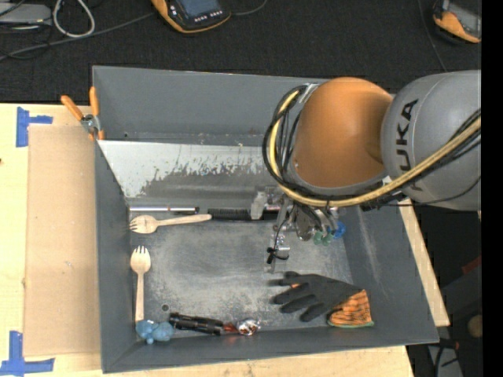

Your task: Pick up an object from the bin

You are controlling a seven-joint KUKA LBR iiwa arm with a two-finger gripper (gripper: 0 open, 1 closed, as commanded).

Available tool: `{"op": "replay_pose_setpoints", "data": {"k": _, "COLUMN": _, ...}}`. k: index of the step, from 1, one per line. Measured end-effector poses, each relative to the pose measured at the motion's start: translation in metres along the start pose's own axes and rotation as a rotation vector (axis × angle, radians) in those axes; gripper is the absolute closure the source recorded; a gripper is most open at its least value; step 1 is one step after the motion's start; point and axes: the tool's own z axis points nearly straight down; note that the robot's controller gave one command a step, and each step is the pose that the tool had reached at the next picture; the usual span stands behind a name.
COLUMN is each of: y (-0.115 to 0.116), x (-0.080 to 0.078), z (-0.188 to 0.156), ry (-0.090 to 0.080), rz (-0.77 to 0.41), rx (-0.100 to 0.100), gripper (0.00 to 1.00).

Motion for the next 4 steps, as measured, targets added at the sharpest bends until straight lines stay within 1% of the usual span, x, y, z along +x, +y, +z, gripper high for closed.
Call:
{"op": "replay_pose_setpoints", "data": {"k": 1, "y": 0.0, "x": -0.001, "z": -0.005, "ry": -0.008, "rz": 0.002, "rx": -0.001, "gripper": 0.0}}
{"op": "replay_pose_setpoints", "data": {"k": 2, "y": -0.028, "x": 0.023, "z": 0.017, "ry": -0.008, "rz": -0.214, "rx": -0.001, "gripper": 0.0}}
{"op": "replay_pose_setpoints", "data": {"k": 3, "y": -0.055, "x": 0.055, "z": 0.063, "ry": -0.008, "rz": -0.115, "rx": -0.001, "gripper": 1.0}}
{"op": "replay_pose_setpoints", "data": {"k": 4, "y": -0.055, "x": 0.055, "z": 0.063, "ry": -0.008, "rz": -0.114, "rx": -0.001, "gripper": 1.0}}
